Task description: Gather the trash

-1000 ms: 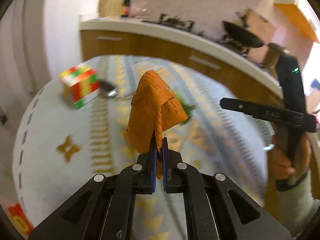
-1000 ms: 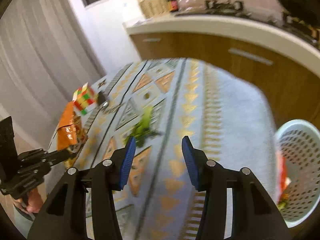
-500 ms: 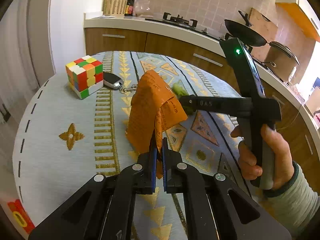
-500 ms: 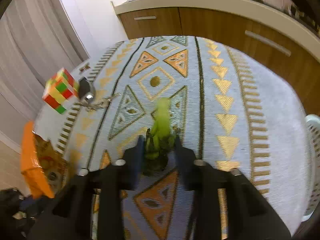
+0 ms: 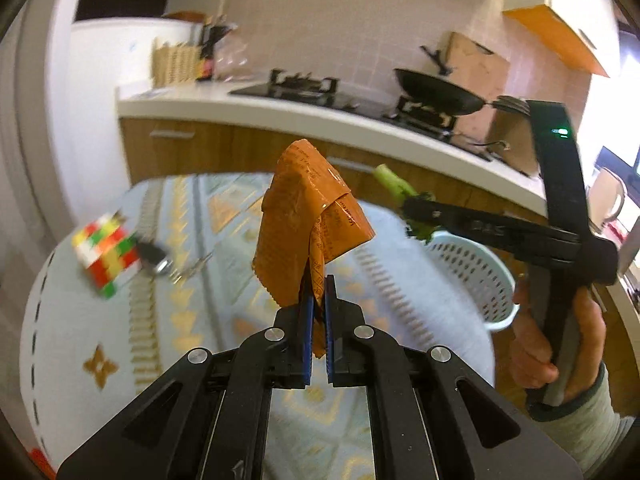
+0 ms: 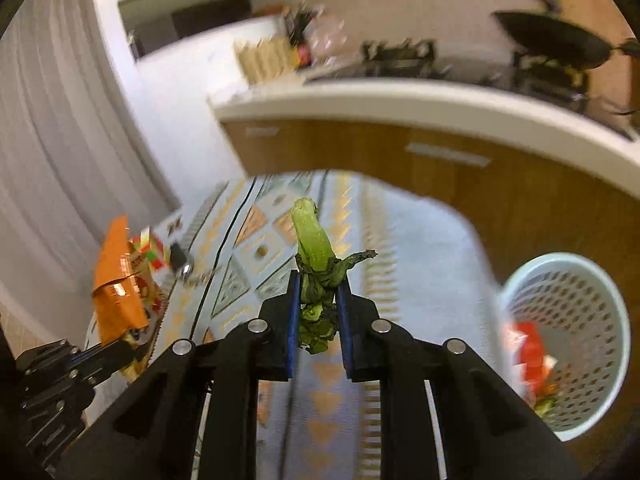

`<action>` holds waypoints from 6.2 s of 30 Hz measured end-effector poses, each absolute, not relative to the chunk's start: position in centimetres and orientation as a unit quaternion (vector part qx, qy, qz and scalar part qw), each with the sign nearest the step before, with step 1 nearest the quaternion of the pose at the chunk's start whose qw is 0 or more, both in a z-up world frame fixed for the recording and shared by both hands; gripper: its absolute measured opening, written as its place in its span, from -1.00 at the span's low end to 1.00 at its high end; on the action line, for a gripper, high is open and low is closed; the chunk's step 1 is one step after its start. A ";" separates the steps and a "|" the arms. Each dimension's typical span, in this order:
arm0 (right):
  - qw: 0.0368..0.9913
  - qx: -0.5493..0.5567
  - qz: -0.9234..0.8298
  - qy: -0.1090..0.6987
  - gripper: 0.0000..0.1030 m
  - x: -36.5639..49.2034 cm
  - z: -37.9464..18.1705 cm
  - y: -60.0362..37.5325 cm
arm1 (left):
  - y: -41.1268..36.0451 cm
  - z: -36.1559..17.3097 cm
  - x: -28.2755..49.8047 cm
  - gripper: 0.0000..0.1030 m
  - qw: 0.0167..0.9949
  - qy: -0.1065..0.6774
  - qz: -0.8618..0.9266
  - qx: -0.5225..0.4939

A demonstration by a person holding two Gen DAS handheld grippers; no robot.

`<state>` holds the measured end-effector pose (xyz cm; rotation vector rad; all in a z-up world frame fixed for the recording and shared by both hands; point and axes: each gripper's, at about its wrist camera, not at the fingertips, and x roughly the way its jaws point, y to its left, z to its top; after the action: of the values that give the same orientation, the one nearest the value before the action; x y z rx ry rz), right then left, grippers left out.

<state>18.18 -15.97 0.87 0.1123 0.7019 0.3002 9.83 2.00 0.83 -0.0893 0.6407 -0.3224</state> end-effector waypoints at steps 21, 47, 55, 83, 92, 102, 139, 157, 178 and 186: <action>0.916 0.183 -0.033 0.356 -0.72 14.9 -1.0 -40.3 | -17.7 1.8 17.7 -0.95 0.881 0.342 -0.326 -0.006; 0.915 0.176 -0.056 0.359 -0.01 13.8 -3.3 -41.0 | -19.4 -1.3 17.5 0.27 0.874 0.356 -0.328 -0.029; 0.953 0.098 -0.055 0.281 0.24 10.9 0.0 -35.9 | -15.0 1.0 12.5 0.55 0.939 0.235 -0.251 -0.024; 0.971 0.059 -0.154 0.172 0.28 5.7 -0.8 -30.3 | -11.5 -2.1 10.8 0.69 0.979 0.183 -0.087 0.009; 0.971 0.060 -0.153 0.176 0.28 6.0 -1.0 -30.0 | -11.3 -2.0 11.0 0.76 0.980 0.183 -0.079 0.013; 0.970 0.048 -0.150 0.185 0.35 6.3 -1.2 -29.4 | -10.9 -2.2 11.1 0.85 0.980 0.186 -0.076 0.010; 0.969 0.048 -0.153 0.188 0.67 6.2 -1.1 -29.1 | -10.3 -2.4 11.4 0.85 0.977 0.196 -0.080 -0.002; 0.967 0.053 -0.158 0.194 0.67 6.4 -1.2 -29.2 | -10.2 -2.7 11.4 0.85 0.978 0.194 -0.075 0.009; 0.968 0.045 -0.156 0.193 0.67 6.4 -1.1 -28.9 | -11.0 -2.3 10.6 0.85 0.982 0.176 -0.059 0.044; 0.968 0.045 -0.148 0.197 0.67 6.7 -1.2 -28.5 | -11.2 -2.3 10.5 0.85 0.982 0.172 -0.055 0.053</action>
<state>6.65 -28.50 -1.16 0.0905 0.3982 -0.2998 10.52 -11.24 -2.26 0.1060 0.3462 -0.1115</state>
